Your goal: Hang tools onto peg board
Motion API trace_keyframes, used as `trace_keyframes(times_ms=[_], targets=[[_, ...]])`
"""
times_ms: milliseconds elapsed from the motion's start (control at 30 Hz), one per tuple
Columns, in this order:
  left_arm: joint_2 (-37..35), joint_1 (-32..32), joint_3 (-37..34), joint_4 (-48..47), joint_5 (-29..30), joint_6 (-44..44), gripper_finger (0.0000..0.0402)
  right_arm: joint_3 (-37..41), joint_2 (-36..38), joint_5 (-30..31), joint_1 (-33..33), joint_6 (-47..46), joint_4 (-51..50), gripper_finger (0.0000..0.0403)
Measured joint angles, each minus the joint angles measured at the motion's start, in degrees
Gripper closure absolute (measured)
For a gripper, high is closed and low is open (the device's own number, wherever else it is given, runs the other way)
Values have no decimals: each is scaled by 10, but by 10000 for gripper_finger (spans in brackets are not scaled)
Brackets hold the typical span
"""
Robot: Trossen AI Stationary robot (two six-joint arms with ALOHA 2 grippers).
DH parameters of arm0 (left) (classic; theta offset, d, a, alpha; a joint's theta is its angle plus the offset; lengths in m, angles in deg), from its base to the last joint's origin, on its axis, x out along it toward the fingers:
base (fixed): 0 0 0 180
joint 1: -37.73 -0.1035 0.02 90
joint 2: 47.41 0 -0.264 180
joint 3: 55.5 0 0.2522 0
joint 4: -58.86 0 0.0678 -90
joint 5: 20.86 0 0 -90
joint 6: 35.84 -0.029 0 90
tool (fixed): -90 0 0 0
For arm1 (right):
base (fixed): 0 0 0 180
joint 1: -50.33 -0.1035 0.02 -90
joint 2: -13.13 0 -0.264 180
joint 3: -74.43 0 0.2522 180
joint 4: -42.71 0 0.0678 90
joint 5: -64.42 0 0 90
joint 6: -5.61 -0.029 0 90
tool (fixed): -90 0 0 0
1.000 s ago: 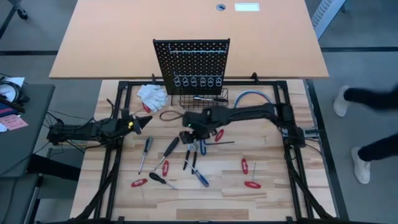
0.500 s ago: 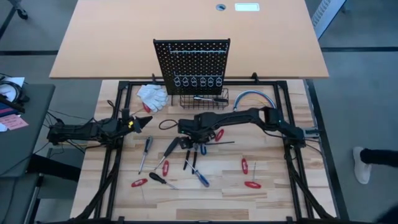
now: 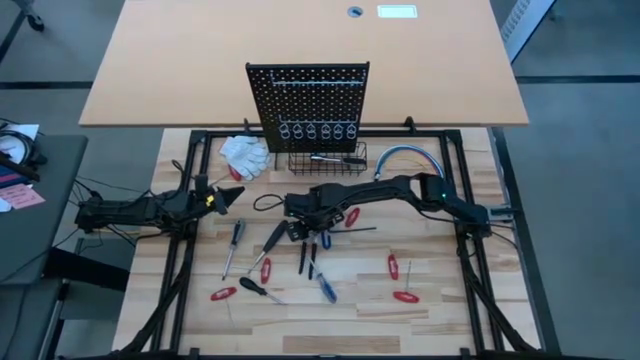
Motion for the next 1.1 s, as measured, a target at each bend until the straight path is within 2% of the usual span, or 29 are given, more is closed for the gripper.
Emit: trace_keyframes(times_ms=[167,567,833,967,1100], targets=[[0,0,0,1,0,-5,402,0,-1,14,7,49,-20,156],[0,0,-1,8,4,-19,402,-2,1,27,46,245,-85,219],[0,0,-1,9,9,-19,402,-41,-1,88,48,365,-125,242],[0,0,-1,9,13,-24,402,-66,-1,88,48,353,-146,238],[0,0,-1,9,13,-28,402,-91,-1,63,48,299,-170,204]])
